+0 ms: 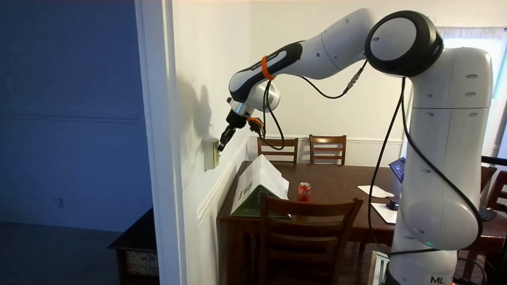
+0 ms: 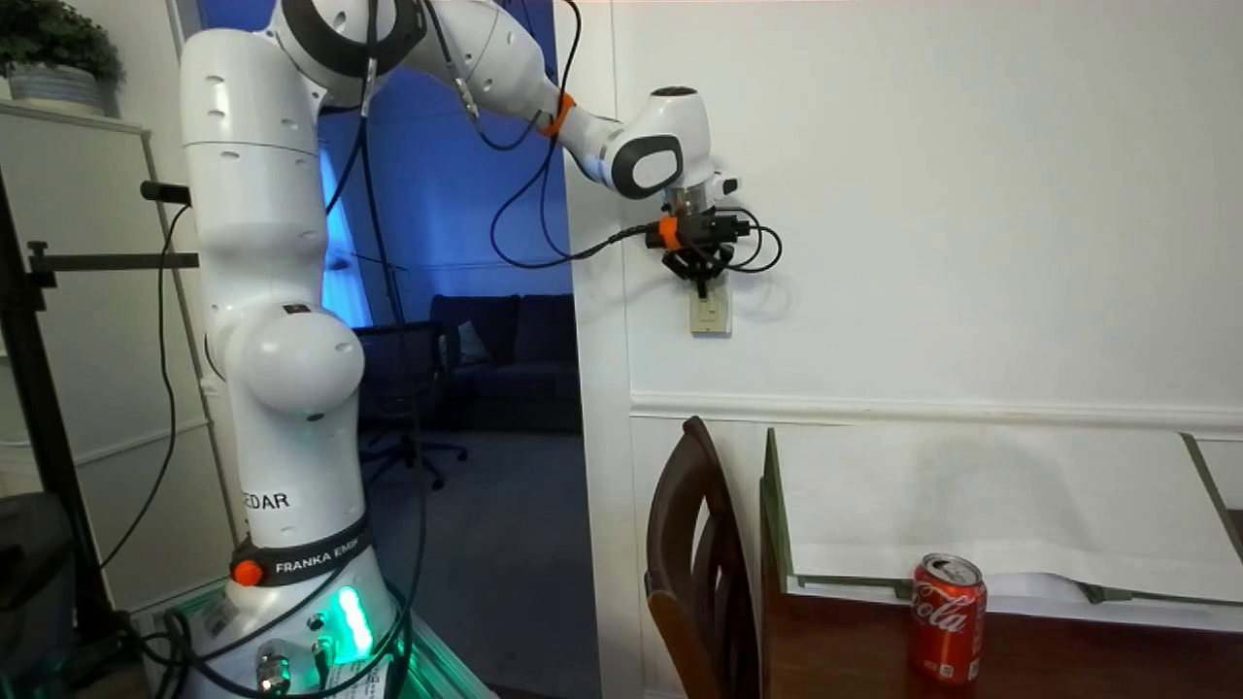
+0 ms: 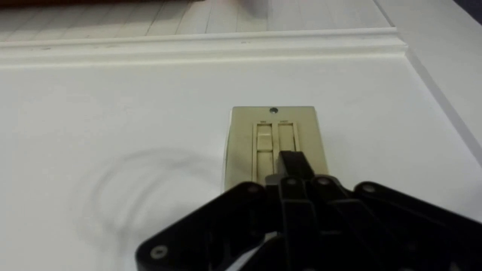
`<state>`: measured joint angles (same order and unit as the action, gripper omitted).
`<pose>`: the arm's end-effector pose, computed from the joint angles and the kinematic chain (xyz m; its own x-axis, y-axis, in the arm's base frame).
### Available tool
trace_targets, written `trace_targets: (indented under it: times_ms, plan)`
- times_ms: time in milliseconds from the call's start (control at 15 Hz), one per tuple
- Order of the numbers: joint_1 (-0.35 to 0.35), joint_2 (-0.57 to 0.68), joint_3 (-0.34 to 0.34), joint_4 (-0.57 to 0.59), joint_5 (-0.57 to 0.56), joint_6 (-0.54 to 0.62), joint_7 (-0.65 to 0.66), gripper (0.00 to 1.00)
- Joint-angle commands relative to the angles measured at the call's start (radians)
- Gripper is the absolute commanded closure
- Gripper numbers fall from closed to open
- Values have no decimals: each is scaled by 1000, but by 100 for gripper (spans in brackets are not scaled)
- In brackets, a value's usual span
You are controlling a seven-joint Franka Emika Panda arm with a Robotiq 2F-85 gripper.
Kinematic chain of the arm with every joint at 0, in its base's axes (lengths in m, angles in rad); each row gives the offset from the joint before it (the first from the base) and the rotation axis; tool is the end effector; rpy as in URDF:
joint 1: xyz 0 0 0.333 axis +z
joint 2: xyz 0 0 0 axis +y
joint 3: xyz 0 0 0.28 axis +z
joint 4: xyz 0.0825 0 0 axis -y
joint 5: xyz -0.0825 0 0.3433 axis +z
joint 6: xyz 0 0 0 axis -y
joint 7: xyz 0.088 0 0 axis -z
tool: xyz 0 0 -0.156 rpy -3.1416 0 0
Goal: Flip the left light switch on the wall
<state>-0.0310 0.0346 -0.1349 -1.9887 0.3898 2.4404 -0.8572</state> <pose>0.5759 -0.0831 0.4295 0.7822 0.3877 0.4876 0.4196 -0.9064 0.0476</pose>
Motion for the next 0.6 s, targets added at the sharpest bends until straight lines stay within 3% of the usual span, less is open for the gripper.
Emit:
trace_targets:
  times_ms: [0, 533]
  plan:
    - [-26, 19, 30, -12, -9, 51, -3, 100]
    - [-39, 42, 44, -13, 7, 51, -19, 100]
